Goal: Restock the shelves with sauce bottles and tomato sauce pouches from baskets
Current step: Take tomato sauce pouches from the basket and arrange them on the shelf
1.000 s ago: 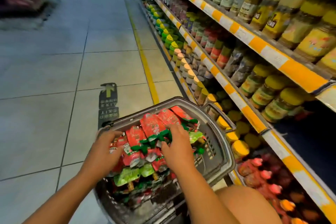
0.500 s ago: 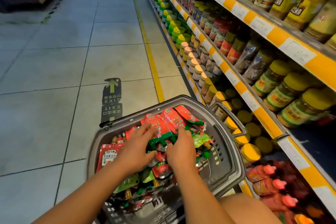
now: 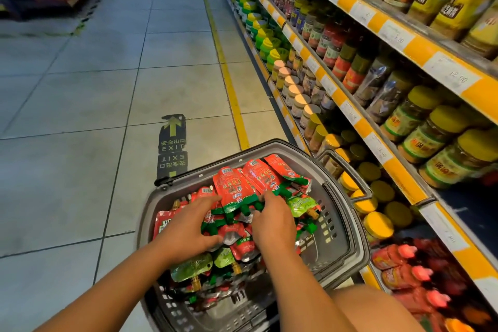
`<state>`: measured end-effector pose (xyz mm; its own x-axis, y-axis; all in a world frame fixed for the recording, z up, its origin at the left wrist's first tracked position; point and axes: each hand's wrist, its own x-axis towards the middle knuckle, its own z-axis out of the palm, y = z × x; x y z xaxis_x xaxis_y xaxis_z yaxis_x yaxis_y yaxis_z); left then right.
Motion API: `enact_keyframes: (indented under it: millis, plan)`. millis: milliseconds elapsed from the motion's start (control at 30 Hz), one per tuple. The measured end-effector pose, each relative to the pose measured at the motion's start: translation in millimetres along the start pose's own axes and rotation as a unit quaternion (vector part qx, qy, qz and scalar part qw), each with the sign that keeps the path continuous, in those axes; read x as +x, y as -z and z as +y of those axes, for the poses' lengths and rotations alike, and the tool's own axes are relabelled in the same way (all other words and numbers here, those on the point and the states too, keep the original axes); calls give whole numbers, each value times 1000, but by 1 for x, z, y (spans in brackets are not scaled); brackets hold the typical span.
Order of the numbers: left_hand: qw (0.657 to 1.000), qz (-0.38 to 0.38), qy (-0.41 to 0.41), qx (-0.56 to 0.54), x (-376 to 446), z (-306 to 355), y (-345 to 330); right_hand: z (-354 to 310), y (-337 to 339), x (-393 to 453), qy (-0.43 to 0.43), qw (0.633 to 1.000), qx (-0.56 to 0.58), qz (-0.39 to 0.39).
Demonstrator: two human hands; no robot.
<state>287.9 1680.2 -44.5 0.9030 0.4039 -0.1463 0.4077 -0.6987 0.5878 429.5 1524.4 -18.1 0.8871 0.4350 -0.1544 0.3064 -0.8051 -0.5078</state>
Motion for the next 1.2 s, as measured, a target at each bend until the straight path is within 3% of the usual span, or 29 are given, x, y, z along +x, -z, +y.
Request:
enact_keyframes:
  millis: [133,267,733,1067,1200]
  plan:
    - [1000,-2,-14,16,-13,-6,1,-6,-1,-7,107,992,-63,23]
    - [999,35,-20,17,-23,-4,-8,-11,-8,-15,179,978,-102,-31]
    - [991,117,-1,70,-36,10,-27,-21,-10,-21,238,961,-134,-50]
    - [979,126,-123,102,-46,-8,-12,-32,8,-34,214,965,-140,-51]
    - [975,165,-139,52,-47,-14,16,-31,-1,-34,212,971,-105,15]
